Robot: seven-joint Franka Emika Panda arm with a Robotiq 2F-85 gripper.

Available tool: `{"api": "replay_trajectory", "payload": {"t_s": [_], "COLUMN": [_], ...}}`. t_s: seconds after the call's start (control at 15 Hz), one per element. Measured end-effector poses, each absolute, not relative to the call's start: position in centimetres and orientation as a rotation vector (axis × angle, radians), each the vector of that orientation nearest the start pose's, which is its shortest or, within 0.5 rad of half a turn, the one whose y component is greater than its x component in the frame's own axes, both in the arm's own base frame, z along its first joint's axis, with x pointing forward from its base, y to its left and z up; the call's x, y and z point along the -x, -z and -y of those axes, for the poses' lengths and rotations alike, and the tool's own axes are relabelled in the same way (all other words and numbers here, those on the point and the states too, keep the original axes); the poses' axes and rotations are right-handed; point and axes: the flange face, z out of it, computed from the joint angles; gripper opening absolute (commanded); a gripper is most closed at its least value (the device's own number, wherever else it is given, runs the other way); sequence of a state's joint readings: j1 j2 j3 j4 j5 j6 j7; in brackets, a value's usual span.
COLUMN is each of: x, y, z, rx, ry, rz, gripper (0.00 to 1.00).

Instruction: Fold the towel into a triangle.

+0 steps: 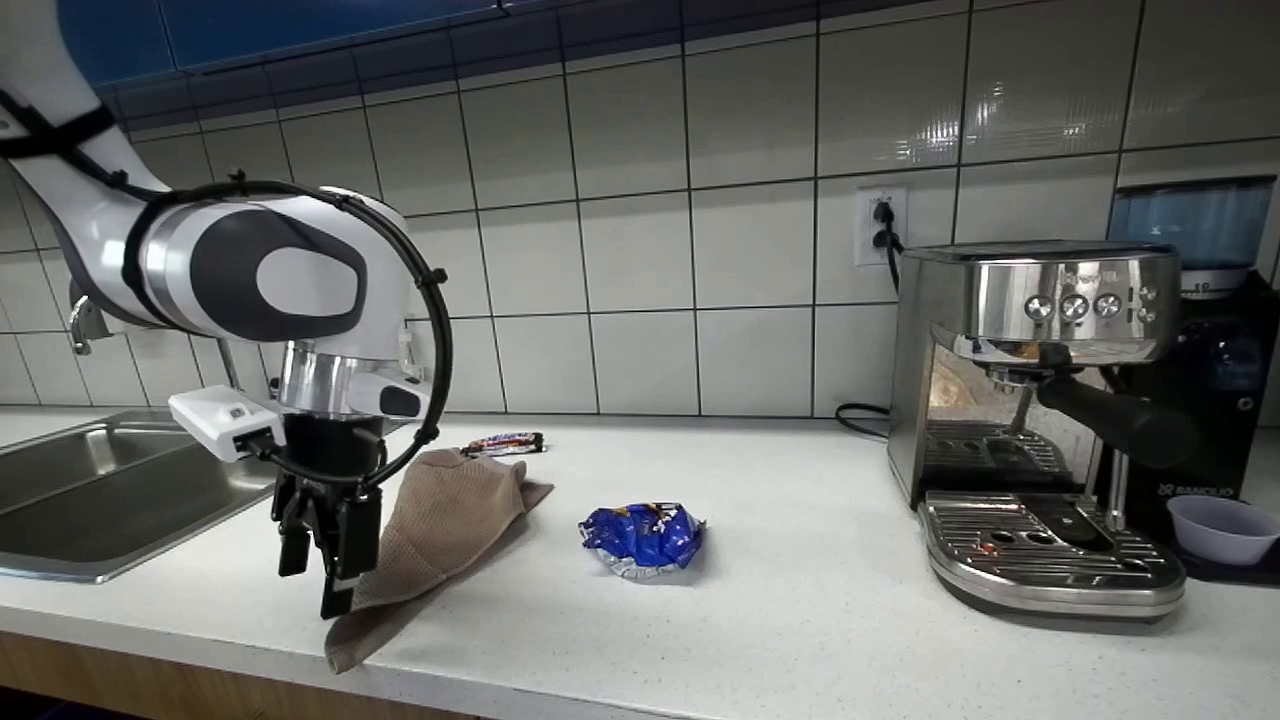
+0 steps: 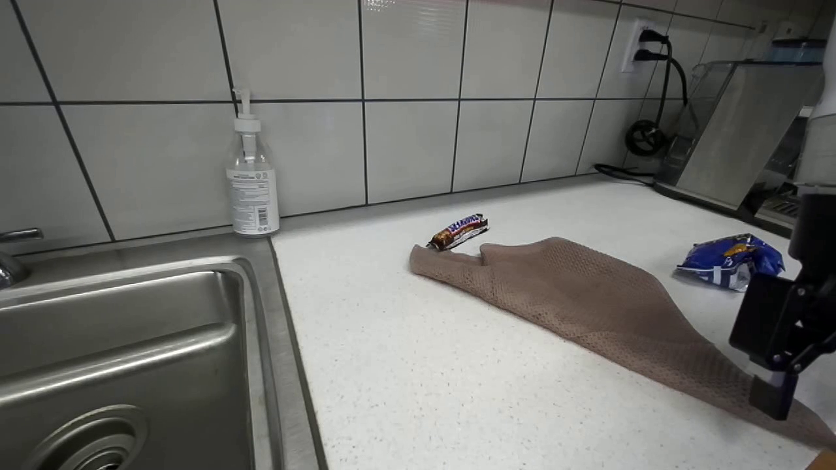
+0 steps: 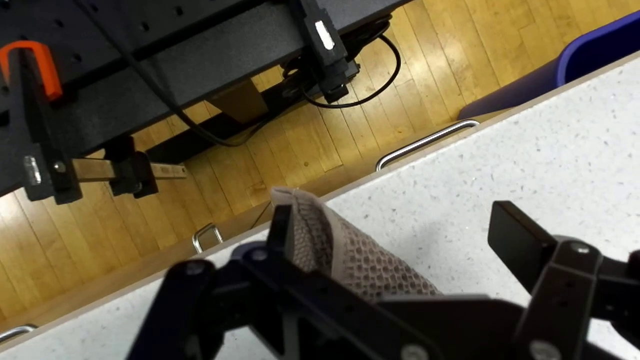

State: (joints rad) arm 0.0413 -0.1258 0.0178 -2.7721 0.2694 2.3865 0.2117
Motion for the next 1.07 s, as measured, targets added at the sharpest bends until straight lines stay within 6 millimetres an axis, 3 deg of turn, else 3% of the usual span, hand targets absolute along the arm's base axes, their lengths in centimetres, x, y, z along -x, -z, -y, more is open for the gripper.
{"api": "replay_trajectory", "payload": {"t_s": [1.07], "x": [-35.5], "y": [-21.2], "z": [-1.6], "rx": [2.880], "ry": [-0.424], "rz": [-0.684], "gripper": [1.00]}}
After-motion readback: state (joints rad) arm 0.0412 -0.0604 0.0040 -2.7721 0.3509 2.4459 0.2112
